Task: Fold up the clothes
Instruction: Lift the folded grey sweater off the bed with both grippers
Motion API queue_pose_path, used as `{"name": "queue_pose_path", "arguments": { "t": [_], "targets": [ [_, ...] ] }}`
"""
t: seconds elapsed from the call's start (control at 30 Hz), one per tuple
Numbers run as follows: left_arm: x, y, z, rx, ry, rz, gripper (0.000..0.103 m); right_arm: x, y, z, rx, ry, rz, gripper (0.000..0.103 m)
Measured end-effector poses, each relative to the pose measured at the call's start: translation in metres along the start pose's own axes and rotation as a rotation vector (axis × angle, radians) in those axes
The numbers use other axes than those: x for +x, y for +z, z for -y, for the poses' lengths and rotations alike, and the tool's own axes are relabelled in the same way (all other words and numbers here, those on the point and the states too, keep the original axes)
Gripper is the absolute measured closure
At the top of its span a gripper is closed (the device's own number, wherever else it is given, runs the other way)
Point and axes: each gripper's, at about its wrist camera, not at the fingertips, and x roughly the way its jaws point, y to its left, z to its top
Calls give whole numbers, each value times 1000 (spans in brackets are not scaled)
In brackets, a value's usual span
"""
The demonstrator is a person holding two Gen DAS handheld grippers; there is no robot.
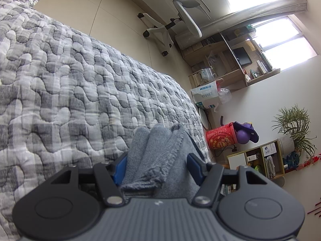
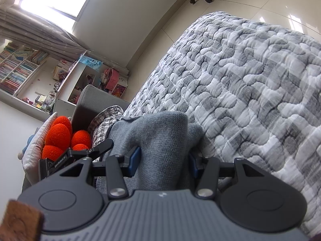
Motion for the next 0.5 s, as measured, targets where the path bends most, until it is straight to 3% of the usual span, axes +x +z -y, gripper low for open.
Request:
{"name": "queue_pose_path", "arguments": {
  "t": [0.3, 0.4, 0.5],
  "targets": [
    [1, 2, -2, -26, 5, -8, 44, -1, -1, -3, -2, -15, 11, 50],
    [0, 4, -3, -33, 17, -14, 47, -1, -2, -10, -15, -36, 20, 55],
    [-1, 5, -4, -45, 28, -18, 59, -1, -1, -15, -6, -41, 26, 61]
  ]
}}
